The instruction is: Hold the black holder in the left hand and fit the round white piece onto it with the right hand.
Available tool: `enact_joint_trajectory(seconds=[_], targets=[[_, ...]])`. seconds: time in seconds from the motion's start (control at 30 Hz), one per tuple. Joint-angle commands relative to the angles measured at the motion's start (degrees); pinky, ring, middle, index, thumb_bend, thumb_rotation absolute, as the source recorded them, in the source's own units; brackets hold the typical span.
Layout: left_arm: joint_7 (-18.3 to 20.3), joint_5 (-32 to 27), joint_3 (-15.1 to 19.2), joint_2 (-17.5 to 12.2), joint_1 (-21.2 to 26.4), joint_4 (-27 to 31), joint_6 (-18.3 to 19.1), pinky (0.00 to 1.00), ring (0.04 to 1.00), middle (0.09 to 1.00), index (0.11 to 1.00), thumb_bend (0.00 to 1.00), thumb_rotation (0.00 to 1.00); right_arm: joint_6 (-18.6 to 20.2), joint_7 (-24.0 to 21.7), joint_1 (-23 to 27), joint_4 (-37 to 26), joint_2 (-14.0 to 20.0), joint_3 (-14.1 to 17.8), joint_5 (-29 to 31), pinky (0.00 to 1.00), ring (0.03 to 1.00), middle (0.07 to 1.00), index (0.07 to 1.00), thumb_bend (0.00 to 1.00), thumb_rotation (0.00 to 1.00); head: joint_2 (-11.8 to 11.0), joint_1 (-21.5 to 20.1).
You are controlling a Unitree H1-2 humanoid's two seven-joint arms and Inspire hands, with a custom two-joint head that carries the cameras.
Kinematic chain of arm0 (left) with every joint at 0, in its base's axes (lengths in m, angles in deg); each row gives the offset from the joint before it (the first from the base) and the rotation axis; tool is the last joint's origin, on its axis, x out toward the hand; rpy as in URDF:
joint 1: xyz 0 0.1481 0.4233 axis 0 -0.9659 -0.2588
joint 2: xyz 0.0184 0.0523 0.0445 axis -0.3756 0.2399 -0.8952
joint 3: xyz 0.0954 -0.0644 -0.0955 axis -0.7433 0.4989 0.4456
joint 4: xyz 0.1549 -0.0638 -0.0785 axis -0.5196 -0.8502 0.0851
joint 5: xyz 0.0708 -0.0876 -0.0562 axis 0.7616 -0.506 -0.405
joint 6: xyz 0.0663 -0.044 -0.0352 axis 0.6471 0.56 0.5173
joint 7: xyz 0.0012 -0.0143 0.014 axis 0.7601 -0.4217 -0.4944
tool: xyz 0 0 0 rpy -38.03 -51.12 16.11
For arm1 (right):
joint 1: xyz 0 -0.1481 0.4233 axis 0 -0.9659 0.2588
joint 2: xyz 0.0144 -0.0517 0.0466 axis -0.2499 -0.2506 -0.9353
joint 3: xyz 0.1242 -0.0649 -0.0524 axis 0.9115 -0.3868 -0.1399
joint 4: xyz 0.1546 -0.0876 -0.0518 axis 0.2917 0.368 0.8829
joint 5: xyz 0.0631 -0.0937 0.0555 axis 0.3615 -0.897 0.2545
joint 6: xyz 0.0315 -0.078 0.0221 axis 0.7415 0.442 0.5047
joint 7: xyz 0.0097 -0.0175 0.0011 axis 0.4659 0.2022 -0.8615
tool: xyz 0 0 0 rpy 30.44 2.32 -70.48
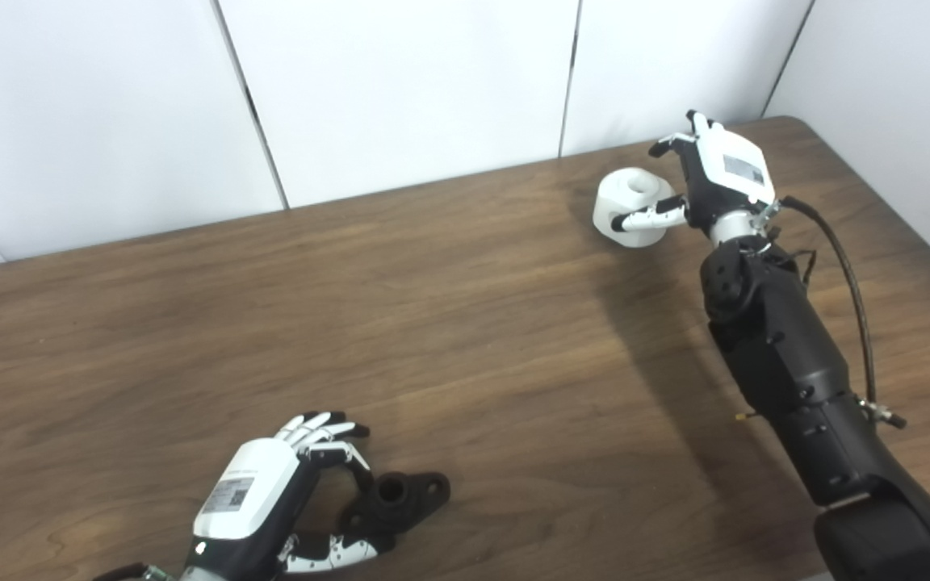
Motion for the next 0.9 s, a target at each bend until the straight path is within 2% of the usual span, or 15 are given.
enact_joint_trajectory(seconds=[0.0,0.3,0.87], targets=[[3.9,0.6,-0.4,-2.3,-2.9,-3.8,1.8,0.92,0.9,0.814,0.489,0.52,0.05,0.2,0.5,1.9,-2.0,1.2,0.8,-1.4,0.95,1.0,0.996,0.75,0.85,0.36,0.0,0.0],[4.4,0.5,-0.3,-2.2,-3.0,-3.3,2.2,0.92,0.903,0.816,0.489,0.52,0.05,0.1,0.6,1.7,-1.5,1.3,1.0,-0.6,0.88,1.0,0.996,0.743,0.83,0.34,0.1,-0.1],[4.7,0.5,-0.2,-1.9,-2.8,-2.6,2.6,0.9,0.898,0.811,0.489,0.52,0.05,0.1,1.4,2.0,-0.4,2.2,-0.8,-0.2,0.89,0.996,0.925,0.693,0.82,0.33,0.2,0.0]])
